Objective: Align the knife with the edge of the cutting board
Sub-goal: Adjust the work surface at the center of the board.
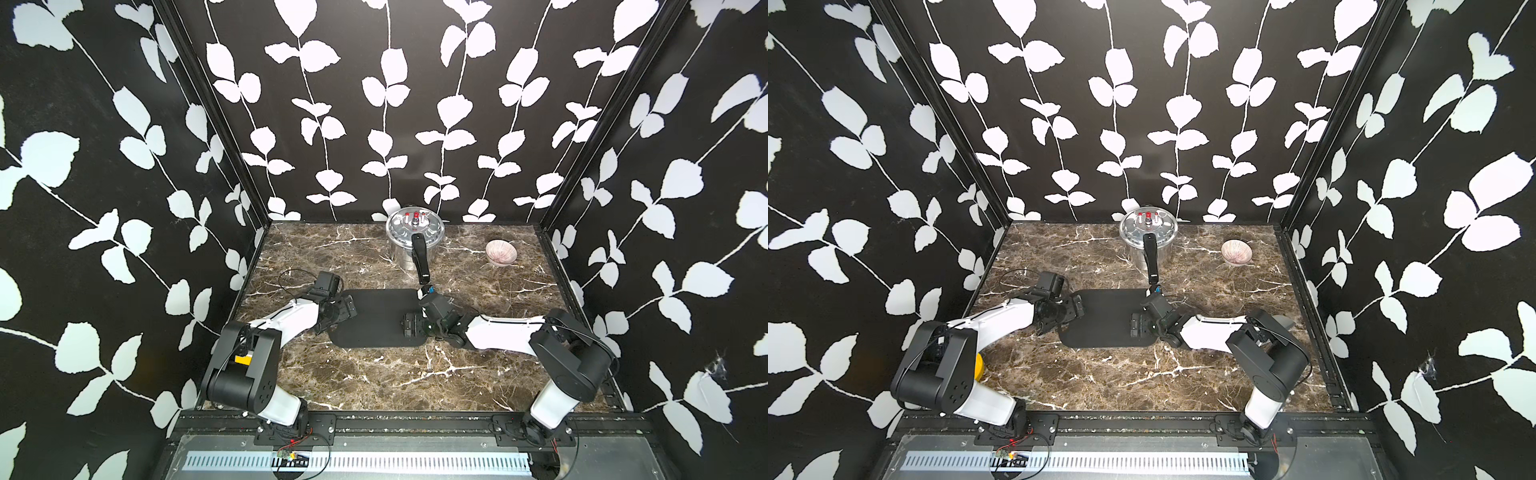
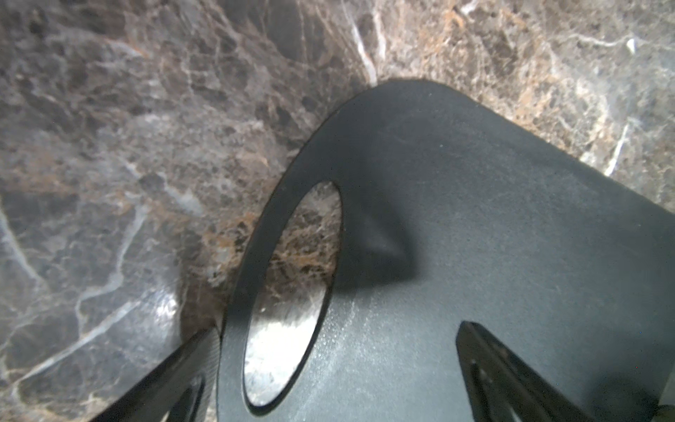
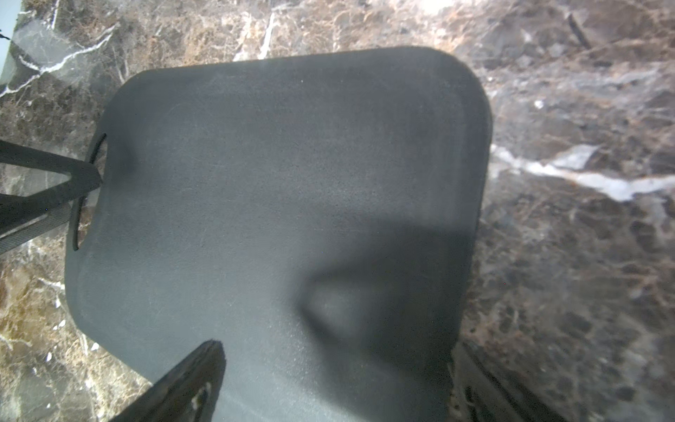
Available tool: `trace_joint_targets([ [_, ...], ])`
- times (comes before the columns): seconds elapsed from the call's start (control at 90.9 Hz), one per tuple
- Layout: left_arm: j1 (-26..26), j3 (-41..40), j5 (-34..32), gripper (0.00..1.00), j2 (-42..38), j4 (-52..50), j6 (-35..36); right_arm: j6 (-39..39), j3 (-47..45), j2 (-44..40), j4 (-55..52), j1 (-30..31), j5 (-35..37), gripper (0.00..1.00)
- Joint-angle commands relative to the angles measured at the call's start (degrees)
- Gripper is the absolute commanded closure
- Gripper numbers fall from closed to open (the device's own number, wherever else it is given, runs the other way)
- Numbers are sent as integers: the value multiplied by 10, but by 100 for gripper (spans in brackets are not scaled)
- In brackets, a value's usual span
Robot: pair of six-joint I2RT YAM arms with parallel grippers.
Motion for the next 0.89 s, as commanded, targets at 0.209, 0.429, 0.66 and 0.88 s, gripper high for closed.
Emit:
trace_joint_targets([
  [0.209,-5,27,66,1,35,8,-6,-22,39,34,8,-9,-25,2],
  [0.429,-4,43,40,2,19,-24,-1,-33,47,7,-13,-11,-14,2],
  [0.66,-4,93,-17,1,-37,-97,44,-7,125,-49,-204,-14,64,1],
  [0.88,-4,134,-40,2,-103,-146,78,35,118,-125,-330,-40,131,0],
])
